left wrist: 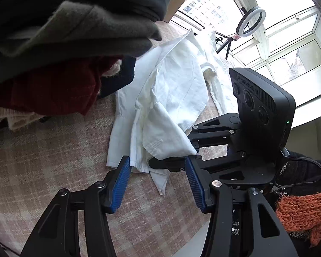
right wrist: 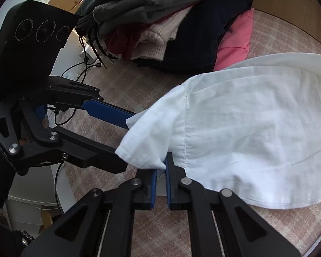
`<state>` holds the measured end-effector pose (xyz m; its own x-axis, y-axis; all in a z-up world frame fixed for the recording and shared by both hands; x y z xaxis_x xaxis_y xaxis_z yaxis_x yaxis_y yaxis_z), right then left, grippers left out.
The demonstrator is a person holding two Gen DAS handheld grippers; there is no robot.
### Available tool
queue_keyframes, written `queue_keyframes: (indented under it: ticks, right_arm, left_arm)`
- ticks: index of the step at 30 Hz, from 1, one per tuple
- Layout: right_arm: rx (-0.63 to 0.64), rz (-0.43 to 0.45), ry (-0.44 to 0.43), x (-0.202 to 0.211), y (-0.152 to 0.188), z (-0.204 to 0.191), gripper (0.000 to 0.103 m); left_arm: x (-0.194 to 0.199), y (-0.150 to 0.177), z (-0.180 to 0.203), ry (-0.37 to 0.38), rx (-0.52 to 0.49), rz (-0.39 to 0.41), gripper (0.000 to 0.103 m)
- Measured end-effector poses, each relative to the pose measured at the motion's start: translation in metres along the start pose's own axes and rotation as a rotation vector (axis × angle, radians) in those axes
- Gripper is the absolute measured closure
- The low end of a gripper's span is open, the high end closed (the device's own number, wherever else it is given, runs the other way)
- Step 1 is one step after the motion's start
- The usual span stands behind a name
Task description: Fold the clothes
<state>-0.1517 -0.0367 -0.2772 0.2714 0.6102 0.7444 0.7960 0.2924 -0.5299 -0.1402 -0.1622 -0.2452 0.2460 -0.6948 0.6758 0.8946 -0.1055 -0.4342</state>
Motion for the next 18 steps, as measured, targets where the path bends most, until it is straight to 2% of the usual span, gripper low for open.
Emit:
queue_keyframes:
  ticks: [3,6,8,10,16,18]
  right_arm:
    - [0.002,0.005,-0.011,-0.001,0.002,0.001,0.095]
    - [0.007,0.004,-0.026,-0.003,0.002,0.001,0.092]
    - [-0.014,0.003,-0.066,-0.002,0.002,0.001,0.076]
    - [-0.033,0.002,-0.109,-0.001,0.003,0.001,0.067]
    - [0.006,-0.002,-0.085,-0.004,0.007,-0.002,0.067]
    - [0.020,-0.004,-0.066,-0.006,0.007,-0.003,0.074]
  left_arm:
    - [0.006,0.001,0.001,-0.012,-0.004,0.016,0.044]
    - [0.005,-0.002,-0.002,-0.024,0.013,0.018,0.043]
    - [0.005,-0.002,0.002,-0.021,0.015,0.018,0.043]
    - [0.003,-0.003,0.000,-0.029,0.016,0.011,0.041]
    - [-0.013,-0.009,-0.006,-0.056,0.041,-0.008,0.041]
    - [-0.019,-0.010,-0.010,-0.060,0.054,-0.010,0.041]
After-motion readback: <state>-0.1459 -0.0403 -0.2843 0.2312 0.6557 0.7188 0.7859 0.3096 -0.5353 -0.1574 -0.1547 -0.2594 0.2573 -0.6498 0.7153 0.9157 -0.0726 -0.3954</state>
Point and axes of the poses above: each gripper's, at about its wrist camera, not at the fingertips, and x roughly against the way its jaws point, z to its right, y to its underside, the point moved 2 cm from there along -x, roughly the way its jaws point, and after that the axes turned 11 degrees about z, right-handed, at the moved point
